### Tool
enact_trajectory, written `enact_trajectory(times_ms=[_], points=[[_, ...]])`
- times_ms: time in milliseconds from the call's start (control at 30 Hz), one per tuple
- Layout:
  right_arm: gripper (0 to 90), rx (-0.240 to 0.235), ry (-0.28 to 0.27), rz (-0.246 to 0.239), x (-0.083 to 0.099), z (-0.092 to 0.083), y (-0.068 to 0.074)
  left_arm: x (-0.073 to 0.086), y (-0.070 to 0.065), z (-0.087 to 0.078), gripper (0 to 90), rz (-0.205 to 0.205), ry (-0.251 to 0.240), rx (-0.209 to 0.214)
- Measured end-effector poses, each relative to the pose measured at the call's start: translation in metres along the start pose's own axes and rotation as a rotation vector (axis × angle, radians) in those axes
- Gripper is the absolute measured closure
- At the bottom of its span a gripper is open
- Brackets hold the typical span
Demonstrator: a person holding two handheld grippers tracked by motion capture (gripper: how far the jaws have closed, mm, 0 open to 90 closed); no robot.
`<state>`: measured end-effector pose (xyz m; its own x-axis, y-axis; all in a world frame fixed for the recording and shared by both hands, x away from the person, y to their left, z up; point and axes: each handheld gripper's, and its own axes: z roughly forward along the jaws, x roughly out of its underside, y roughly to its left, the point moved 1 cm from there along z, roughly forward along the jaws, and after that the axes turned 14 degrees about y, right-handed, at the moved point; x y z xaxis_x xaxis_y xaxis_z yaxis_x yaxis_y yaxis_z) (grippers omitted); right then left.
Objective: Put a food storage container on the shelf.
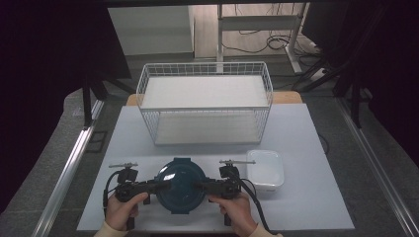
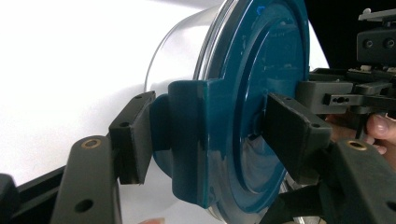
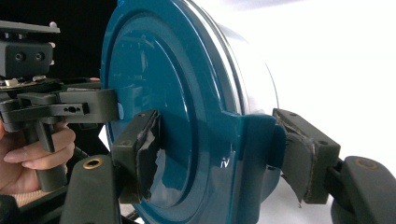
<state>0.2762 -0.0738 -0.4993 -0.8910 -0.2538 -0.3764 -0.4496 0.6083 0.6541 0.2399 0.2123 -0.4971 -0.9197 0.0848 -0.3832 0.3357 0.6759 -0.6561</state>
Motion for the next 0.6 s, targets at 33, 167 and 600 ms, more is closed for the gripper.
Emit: enact_trajectory(times_ms=[33,167,600], points=[[33.7,0.001,-0.002,-0.006,0.000,-0.001,0.001,0.000,-0.002,-0.001,36.6,0.005,-0.004,0.000],[33.8,0.011,-0.004,-0.032,-0.003,-0.006,0.004,-0.002,-0.005,-0.002,36.6,0.018,-0.006,-0.001],[33.8,0.023,-0.025,-0.064,-0.008,-0.017,0.008,-0.010,-0.015,-0.005,36.5,0.053,-0.016,-0.006]])
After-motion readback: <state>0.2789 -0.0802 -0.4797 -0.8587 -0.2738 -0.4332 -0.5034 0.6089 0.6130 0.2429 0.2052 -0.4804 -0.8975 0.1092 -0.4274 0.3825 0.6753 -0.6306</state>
